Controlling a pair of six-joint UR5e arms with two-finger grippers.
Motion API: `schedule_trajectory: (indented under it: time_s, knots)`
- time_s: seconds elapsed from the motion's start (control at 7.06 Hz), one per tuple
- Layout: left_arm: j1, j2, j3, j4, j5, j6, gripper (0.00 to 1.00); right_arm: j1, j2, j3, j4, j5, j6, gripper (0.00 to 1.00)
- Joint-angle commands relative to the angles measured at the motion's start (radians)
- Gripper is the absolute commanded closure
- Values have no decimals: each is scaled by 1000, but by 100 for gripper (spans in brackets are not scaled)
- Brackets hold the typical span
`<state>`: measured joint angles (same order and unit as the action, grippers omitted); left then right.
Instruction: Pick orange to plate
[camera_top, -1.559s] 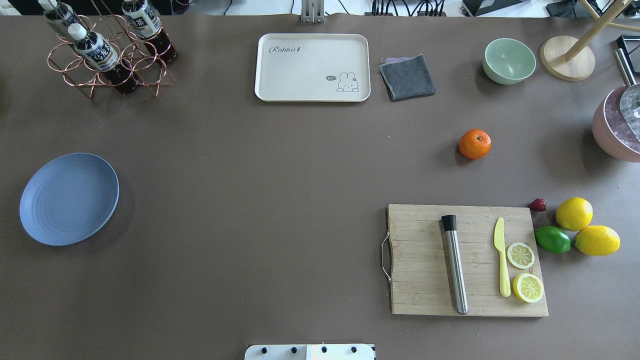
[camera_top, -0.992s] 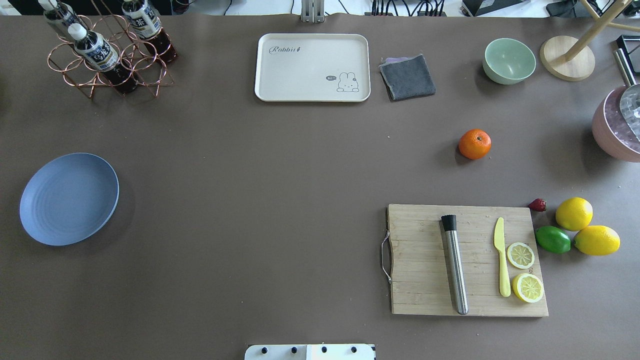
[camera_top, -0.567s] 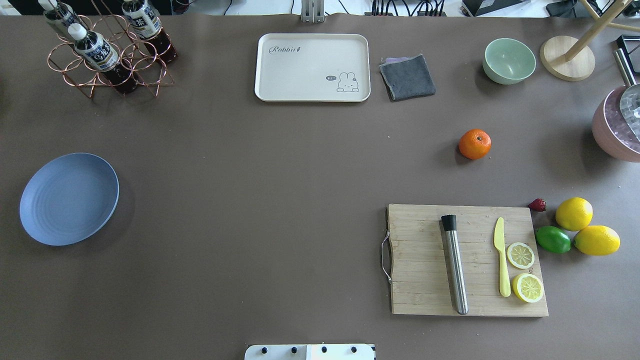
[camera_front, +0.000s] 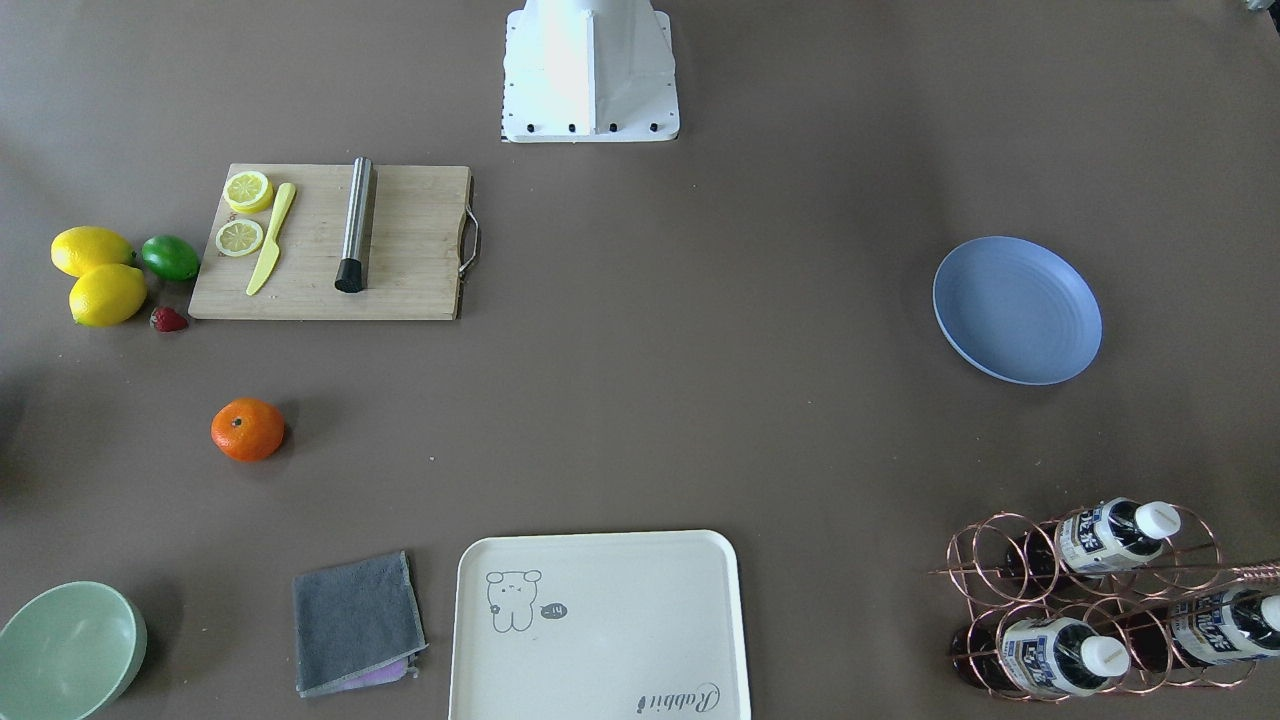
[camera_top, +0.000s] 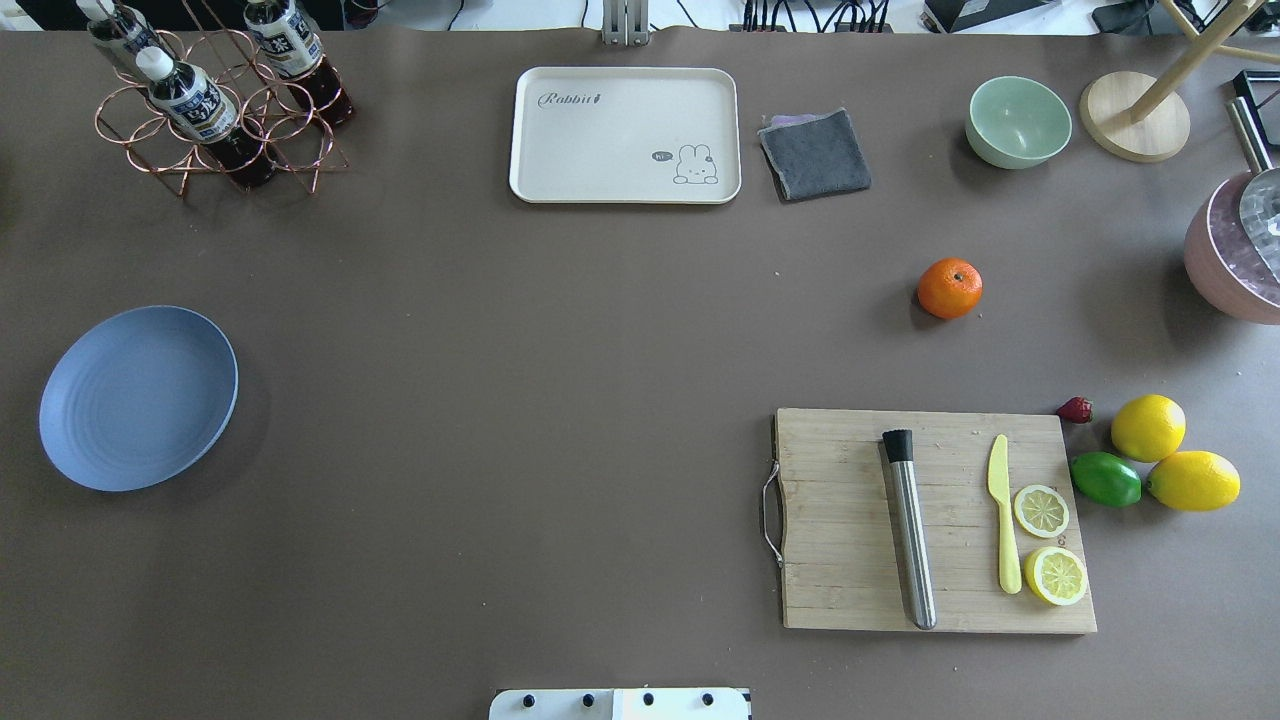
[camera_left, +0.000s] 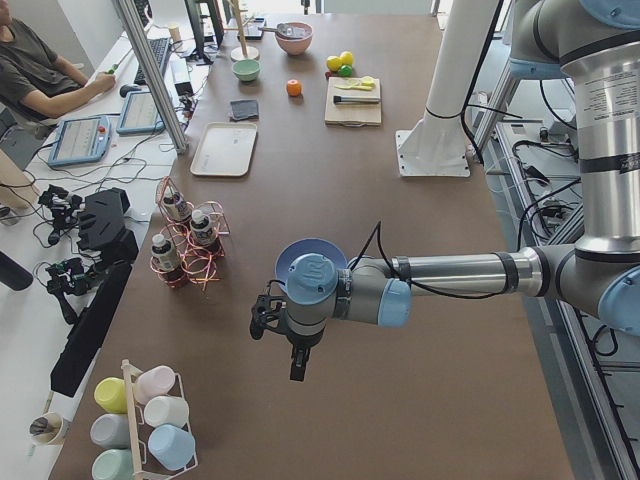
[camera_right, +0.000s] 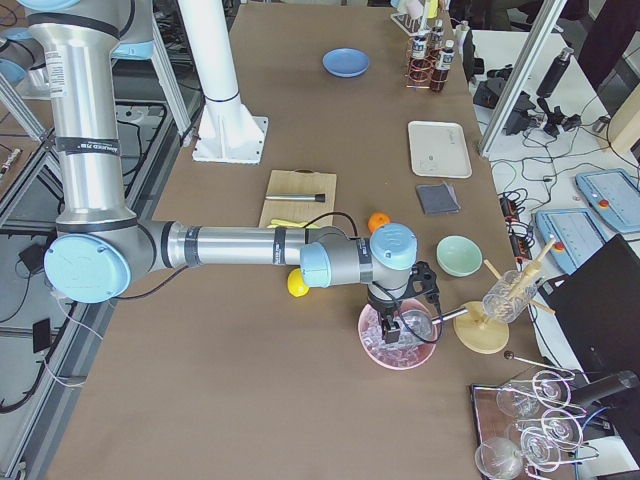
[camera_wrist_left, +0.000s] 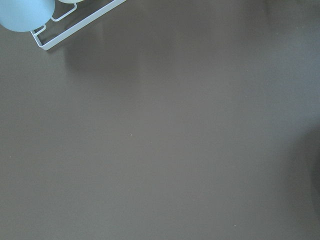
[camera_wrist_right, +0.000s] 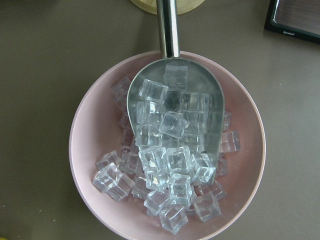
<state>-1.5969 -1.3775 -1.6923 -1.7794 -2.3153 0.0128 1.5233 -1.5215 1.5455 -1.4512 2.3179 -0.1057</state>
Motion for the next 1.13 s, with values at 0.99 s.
schedule_trajectory:
  time_s: [0.99]
  knots:
    - [0, 21, -1, -2, -18, -5, 2, -2, -9, 5, 6, 20, 0, 0]
